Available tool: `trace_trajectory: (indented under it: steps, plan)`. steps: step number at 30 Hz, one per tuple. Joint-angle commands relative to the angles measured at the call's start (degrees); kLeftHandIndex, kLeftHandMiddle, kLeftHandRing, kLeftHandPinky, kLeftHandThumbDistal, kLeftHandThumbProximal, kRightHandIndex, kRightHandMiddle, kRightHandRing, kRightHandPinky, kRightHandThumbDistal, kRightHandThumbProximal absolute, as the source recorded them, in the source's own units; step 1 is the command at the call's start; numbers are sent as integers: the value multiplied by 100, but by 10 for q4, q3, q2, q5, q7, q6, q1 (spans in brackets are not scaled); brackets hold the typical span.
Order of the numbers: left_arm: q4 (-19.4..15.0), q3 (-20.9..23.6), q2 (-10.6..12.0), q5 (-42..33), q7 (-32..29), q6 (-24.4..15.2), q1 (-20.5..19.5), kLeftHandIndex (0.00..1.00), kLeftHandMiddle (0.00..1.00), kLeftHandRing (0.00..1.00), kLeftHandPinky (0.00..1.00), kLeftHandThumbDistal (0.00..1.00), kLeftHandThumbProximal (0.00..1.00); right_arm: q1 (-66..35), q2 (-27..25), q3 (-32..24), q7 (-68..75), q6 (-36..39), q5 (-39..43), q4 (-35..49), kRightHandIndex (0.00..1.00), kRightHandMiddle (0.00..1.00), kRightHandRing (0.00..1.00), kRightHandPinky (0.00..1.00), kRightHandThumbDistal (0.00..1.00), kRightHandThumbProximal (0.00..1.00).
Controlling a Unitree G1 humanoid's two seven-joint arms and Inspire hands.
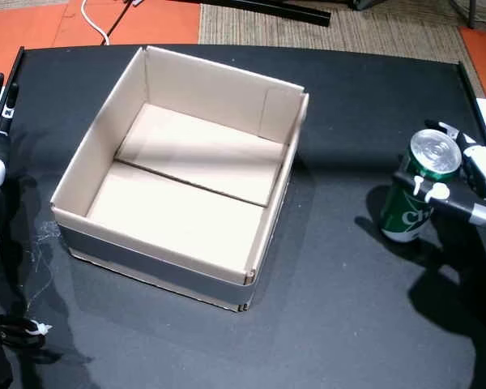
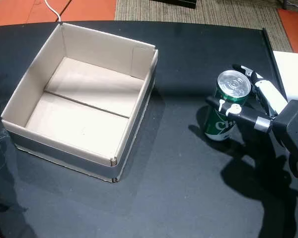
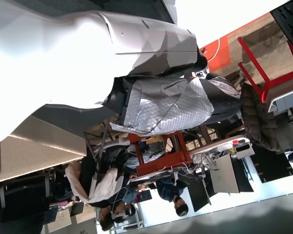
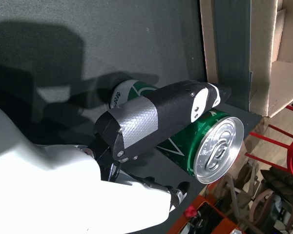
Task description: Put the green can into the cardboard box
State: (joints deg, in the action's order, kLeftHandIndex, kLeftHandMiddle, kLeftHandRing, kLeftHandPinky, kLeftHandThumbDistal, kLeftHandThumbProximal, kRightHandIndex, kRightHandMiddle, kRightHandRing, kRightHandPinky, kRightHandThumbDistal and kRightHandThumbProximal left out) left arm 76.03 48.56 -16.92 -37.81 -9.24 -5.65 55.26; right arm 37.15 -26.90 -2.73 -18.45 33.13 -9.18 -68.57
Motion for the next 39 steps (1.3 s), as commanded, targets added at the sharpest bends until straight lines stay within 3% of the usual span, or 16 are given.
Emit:
trace_trajectory:
  steps: [1, 5, 10, 18, 21, 23, 24, 25, 26, 27, 28, 32, 39]
  plan:
    - [4, 1, -6, 3, 5, -4, -7, 40, 42, 49, 73, 0, 95, 9, 2, 3, 0, -8, 3, -10, 100, 100, 100, 100, 100, 57]
    - [4, 0, -6, 3, 8, -5, -5, 41, 43, 50, 74, 0, 95, 22, 7, 3, -1, -20, 4, -21, 100, 100, 100, 100, 100, 50]
    - [4, 1, -5, 2, 10, -7, -5, 41, 42, 50, 73, 0, 94, 37, 17, 7, 11, -29, -2, -30, 100, 100, 100, 100, 100, 55]
    - [4, 1, -7, 2, 5, -4, -6, 40, 43, 51, 76, 0, 94, 49, 28, 4, -5, -50, 12, -41, 100, 100, 100, 100, 100, 49]
    - [4, 3, -6, -1, 7, -5, -6, 41, 42, 50, 75, 0, 94, 54, 28, -2, -14, -54, 17, -42, 97, 96, 95, 100, 99, 57]
    - [4, 4, -6, -1, 6, -4, -6, 40, 42, 50, 76, 0, 94, 55, 29, -7, -9, -54, 19, -42, 93, 90, 87, 95, 80, 60]
    - [4, 4, -6, 0, 6, -5, -6, 40, 42, 50, 75, 0, 94, 55, 29, -9, -5, -53, 18, -42, 90, 87, 83, 92, 54, 54]
    - [4, 3, -6, 0, 7, -5, -6, 40, 42, 51, 75, 0, 93, 56, 28, -6, 8, -49, 12, -42, 84, 81, 78, 87, 24, 41]
    - [4, 3, -6, 1, 7, -6, -6, 40, 42, 51, 75, 0, 93, 57, 27, -4, 17, -46, 8, -42, 80, 77, 75, 83, 13, 32]
    - [4, 4, -6, 0, 5, -4, -6, 40, 43, 52, 75, 0, 94, 59, 27, -6, 23, -45, 8, -43, 74, 72, 71, 78, 3, 12]
    - [5, 4, -7, 0, 3, -2, -6, 40, 43, 52, 75, 0, 94, 60, 28, -8, 26, -46, 11, -44, 69, 67, 67, 74, 1, 0]
    - [4, 2, -7, 2, 1, -3, -6, 43, 43, 53, 79, 0, 97, 66, 35, -23, 34, -47, 26, -48, 45, 46, 50, 56, 0, 0]
    - [5, 3, -7, 2, 3, -6, -6, 41, 42, 51, 76, 0, 94, 72, 45, -51, 49, -50, 45, -53, 32, 33, 39, 48, 0, 0]
